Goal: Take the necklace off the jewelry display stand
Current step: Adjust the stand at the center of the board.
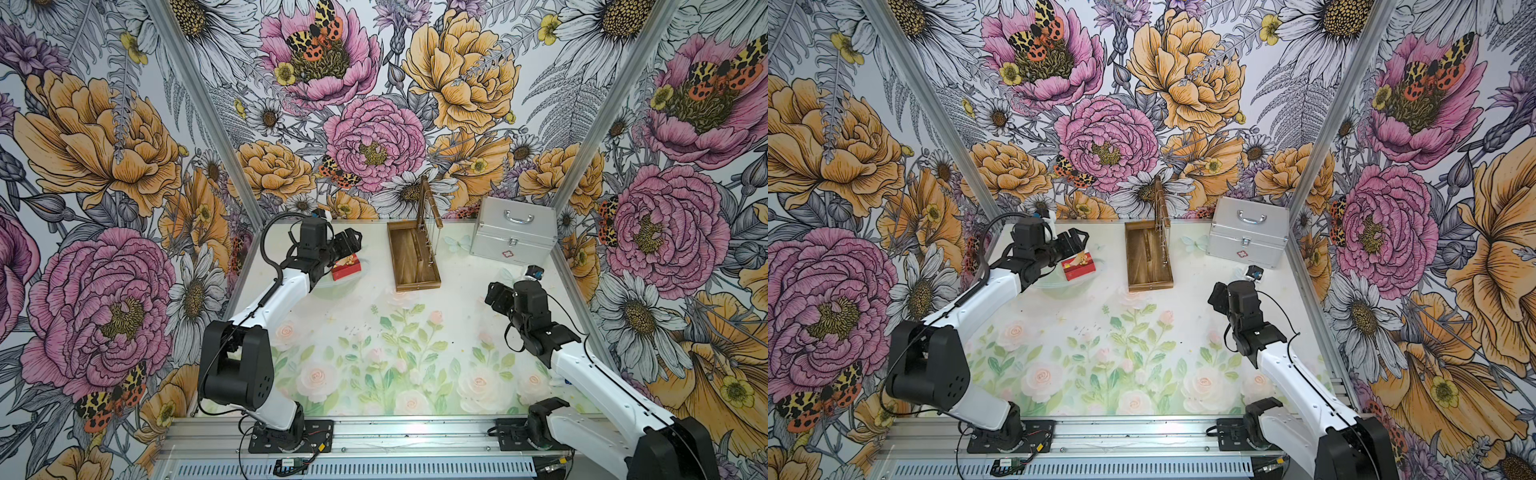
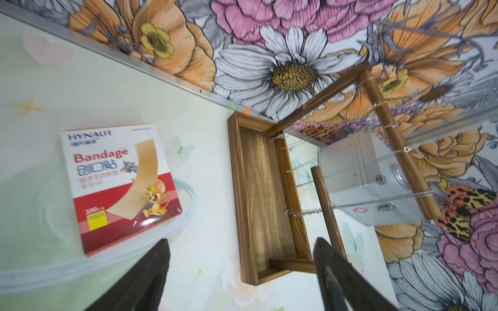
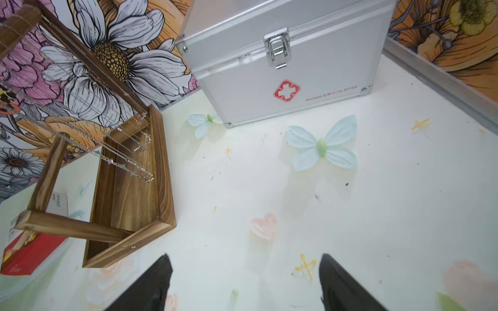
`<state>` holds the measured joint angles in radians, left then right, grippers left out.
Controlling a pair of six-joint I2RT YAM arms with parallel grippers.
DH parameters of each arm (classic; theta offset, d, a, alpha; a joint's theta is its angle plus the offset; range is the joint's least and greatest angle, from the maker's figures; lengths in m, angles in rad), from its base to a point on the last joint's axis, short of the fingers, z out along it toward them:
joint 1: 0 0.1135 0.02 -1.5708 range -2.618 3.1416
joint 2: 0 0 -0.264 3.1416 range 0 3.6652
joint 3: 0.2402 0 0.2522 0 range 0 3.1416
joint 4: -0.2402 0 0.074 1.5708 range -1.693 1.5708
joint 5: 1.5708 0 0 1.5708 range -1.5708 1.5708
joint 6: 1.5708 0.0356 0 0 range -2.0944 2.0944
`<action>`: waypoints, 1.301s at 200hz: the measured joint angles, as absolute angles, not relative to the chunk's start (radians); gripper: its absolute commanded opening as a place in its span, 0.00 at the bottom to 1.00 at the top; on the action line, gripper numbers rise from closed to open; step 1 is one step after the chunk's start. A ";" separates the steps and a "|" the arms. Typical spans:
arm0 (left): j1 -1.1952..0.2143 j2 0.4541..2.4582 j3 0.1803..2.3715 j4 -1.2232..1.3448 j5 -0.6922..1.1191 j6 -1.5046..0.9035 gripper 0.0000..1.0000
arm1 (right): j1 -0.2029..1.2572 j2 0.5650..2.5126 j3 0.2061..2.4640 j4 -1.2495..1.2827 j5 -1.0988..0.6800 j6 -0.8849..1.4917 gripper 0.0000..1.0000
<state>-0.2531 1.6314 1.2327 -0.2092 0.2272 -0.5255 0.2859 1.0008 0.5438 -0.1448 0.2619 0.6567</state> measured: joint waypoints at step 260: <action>-0.554 2.182 1.629 -0.483 0.245 -0.911 0.71 | 0.362 1.124 0.542 -0.065 0.383 0.609 0.84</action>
<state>-0.5541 2.1822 1.6287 -0.4831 0.2447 -0.9112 0.3618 1.1236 0.5419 -0.0654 0.3832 0.6086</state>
